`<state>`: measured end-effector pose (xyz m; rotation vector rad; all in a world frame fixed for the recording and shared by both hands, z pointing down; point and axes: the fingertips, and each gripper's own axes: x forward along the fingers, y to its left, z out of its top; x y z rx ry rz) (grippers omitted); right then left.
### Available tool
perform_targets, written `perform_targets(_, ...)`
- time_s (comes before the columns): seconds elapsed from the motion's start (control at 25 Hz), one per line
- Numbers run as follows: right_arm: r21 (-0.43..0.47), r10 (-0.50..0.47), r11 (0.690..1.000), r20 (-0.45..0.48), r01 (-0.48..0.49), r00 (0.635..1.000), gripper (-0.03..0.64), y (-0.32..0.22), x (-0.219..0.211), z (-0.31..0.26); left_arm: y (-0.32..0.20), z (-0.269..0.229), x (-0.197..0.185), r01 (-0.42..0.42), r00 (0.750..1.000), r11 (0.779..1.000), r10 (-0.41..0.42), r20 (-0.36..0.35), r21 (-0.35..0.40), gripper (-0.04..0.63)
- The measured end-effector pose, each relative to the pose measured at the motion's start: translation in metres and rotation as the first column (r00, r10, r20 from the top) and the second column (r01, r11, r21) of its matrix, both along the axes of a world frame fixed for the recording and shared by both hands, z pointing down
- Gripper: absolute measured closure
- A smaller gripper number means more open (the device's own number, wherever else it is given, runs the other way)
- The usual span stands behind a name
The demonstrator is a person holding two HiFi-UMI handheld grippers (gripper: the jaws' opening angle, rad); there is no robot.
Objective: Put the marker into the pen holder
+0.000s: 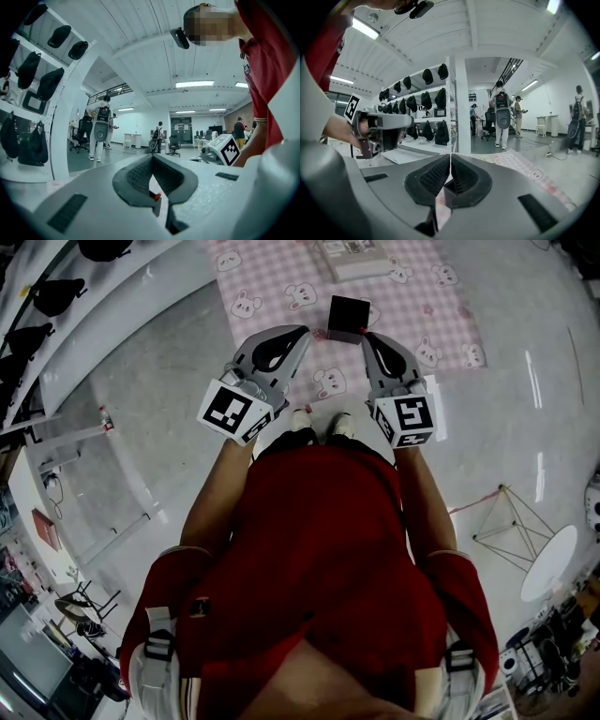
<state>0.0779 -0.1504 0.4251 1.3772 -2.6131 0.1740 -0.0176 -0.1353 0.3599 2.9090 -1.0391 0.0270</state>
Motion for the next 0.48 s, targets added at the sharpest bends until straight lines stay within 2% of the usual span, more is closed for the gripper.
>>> perform_targets(0.48, 0.057, -0.031, 0.998, 0.045, 0.028, 0.999, 0.617, 0.019, -0.008, -0.038, 0.005, 0.0, 0.005, -0.02, 1.0, 1.0, 0.02, -0.008, 0.004, 0.589)
